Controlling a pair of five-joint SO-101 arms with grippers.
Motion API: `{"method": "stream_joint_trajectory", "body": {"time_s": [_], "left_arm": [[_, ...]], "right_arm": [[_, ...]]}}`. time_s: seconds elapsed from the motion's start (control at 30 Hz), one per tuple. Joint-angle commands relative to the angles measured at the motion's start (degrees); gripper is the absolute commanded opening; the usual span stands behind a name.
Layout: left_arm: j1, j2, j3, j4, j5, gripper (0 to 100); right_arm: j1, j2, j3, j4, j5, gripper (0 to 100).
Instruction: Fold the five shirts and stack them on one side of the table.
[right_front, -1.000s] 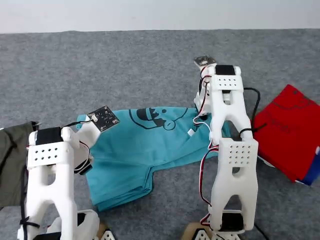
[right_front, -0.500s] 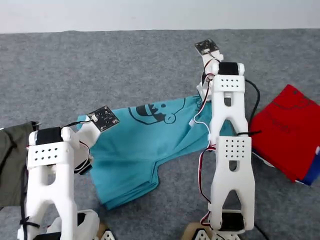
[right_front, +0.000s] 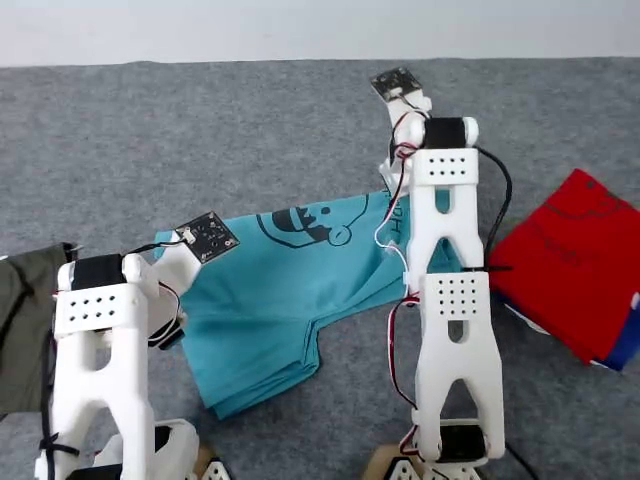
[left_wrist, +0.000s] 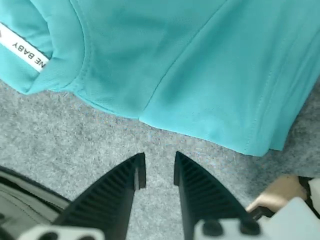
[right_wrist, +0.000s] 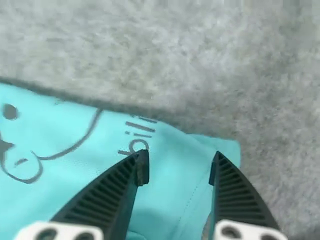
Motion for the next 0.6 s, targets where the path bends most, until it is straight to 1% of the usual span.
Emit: {"method": "stream_joint_trajectory", "body": {"time_s": [0.0,0.07,0.17,0.23,0.33,0.43,0.57], "left_arm": [[-0.4,-1.4,-0.4,-0.9,0.2,10],[-0.4,-1.4,-0.4,-0.9,0.2,10],[-0.4,-1.4,-0.5,-0.9,0.2,10],[-0.4,-1.4,-0.5,-0.9,0.2,10],[-0.4,-1.4,-0.5,-0.9,0.2,10],[-0.4,-1.4,-0.6,-0.9,0.2,10],[-0.3,-1.4,-0.6,-0.9,0.2,10]], "right_arm": [[-0.6,-7.1,0.3,2.6,-1.2,20.8],[-1.1,-9.2,5.5,2.6,-1.3,18.3],[-1.2,-14.7,16.2,2.6,-1.2,8.4],[-1.2,-19.5,24.6,2.6,-1.1,3.7],[-1.2,-26.4,38.4,2.5,-1.1,2.9],[-0.5,-30.4,49.6,2.1,-1.0,2.9],[4.4,-30.2,56.0,1.4,3.9,2.7]]}}
